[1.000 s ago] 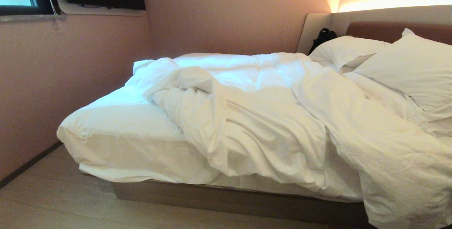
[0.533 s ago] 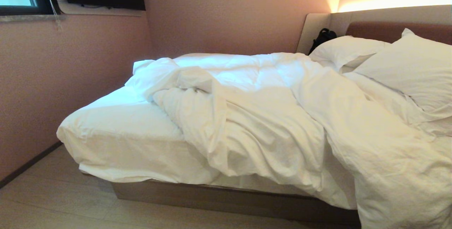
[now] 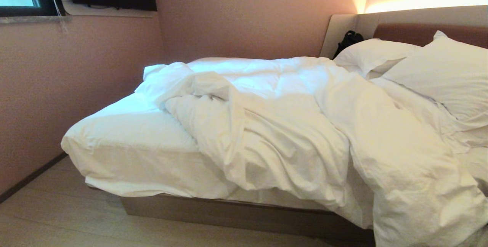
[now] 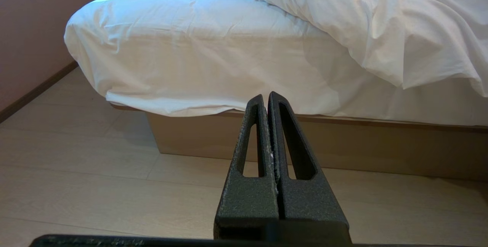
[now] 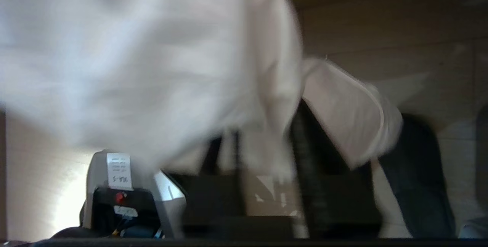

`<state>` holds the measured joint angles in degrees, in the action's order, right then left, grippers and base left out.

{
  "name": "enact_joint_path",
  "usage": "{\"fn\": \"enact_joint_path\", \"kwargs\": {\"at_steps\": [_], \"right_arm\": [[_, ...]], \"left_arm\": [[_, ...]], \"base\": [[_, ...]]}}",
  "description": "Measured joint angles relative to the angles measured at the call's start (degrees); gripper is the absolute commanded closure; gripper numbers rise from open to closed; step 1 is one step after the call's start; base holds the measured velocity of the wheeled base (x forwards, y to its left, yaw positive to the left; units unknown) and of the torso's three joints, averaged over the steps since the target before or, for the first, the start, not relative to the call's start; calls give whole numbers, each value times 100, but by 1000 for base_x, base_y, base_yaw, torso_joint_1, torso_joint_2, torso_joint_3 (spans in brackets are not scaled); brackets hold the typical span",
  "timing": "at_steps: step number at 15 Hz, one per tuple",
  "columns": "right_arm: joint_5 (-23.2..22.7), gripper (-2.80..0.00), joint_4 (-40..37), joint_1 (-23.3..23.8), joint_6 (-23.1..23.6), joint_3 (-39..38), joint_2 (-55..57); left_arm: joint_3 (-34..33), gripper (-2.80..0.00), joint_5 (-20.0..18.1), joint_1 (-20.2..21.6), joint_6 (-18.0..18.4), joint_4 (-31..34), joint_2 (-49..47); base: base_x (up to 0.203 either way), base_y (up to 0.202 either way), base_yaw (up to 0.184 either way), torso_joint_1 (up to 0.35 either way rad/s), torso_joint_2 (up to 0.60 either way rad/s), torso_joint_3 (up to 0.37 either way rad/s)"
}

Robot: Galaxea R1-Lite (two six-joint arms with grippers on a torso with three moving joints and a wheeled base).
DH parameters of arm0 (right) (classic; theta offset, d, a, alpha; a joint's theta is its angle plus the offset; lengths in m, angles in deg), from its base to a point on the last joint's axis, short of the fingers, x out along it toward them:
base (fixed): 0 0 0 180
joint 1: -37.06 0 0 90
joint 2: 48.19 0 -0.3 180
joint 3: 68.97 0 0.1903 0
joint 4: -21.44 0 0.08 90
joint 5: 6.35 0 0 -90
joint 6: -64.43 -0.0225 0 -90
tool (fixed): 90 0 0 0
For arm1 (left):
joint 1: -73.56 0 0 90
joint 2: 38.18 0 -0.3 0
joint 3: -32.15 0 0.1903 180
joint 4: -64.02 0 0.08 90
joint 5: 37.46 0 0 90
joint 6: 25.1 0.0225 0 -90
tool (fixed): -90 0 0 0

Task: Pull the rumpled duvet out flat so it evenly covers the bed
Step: Flatten the corners of the folded blanket

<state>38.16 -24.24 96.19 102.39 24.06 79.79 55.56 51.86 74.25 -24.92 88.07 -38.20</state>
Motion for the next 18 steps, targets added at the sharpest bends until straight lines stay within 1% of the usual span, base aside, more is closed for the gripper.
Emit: {"fn": "enact_joint_path", "kwargs": {"at_steps": [6, 9, 11, 14, 17, 18], "right_arm": [[17, -280, -581, -32, 44, -57, -406], [-32, -280, -1046, -76, 120, -95, -1187], [-131, -280, -1375, -325, 119, -76, -1800], [-275, -280, -1846, -1358, -55, 30, -2597], [-190, -280, -2137, -2570, -458, 281, -3036], [-107, -280, -2170, -3050, -655, 369, -3135]], "left_arm": [[-2, 0, -2, 0, 0, 2, 0], [2, 0, 0, 0, 0, 2, 0], [2, 0, -2, 0, -2, 0, 0], [2, 0, -2, 0, 0, 2, 0], [2, 0, 0, 0, 0, 0, 0], [2, 0, -1, 0, -5, 0, 0]], "base": [[0, 0, 0, 0, 0, 0], [0, 0, 0, 0, 0, 0], [0, 0, 0, 0, 0, 0], [0, 0, 0, 0, 0, 0], [0, 0, 0, 0, 0, 0], [0, 0, 0, 0, 0, 0]]}}
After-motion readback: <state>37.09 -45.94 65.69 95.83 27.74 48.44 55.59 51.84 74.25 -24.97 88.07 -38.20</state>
